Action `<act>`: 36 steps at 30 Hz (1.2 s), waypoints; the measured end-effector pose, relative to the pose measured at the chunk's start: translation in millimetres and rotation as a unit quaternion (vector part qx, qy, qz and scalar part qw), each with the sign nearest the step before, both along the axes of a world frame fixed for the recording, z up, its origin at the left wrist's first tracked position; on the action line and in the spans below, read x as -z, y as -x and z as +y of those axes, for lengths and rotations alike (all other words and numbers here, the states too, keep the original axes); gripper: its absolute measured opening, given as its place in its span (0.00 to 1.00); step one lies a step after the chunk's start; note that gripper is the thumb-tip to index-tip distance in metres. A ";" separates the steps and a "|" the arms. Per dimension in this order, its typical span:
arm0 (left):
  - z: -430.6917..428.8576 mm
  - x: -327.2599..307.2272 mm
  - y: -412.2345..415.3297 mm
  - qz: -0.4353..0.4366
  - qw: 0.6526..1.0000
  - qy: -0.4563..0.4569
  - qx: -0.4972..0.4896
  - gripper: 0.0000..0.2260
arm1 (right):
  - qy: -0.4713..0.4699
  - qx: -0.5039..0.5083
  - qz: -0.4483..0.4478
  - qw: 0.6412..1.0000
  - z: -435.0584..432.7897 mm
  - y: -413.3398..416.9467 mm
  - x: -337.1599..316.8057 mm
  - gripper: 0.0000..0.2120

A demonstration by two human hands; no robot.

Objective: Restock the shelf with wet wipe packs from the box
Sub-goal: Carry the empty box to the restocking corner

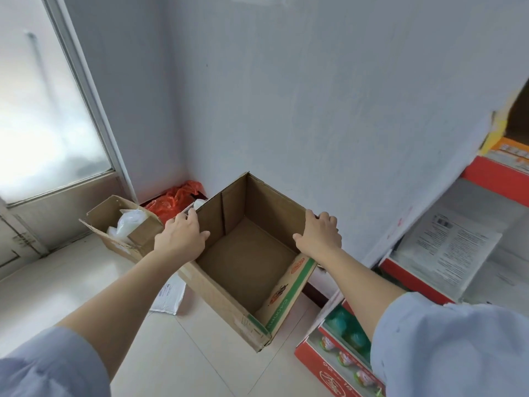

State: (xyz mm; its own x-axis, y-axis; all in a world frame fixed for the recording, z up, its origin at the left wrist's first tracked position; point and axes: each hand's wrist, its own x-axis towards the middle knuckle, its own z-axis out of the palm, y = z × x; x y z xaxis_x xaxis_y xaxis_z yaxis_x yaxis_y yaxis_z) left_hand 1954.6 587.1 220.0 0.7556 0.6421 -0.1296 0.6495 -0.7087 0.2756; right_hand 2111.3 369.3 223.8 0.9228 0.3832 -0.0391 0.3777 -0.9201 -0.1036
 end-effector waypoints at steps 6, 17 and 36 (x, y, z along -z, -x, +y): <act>31.5 27.7 -68.8 0.018 1.000 0.016 -0.015 0.28 | 0.015 -0.010 0.023 1.000 32.8 -71.5 25.1 0.29; 93.6 91.0 -189.8 0.043 0.998 0.049 -0.012 0.29 | 0.028 -0.012 0.043 0.999 96.2 -195.4 86.8 0.29; 110.5 252.3 -272.5 0.080 0.989 0.117 -0.040 0.32 | 0.040 -0.038 0.092 0.994 122.9 -296.6 257.7 0.29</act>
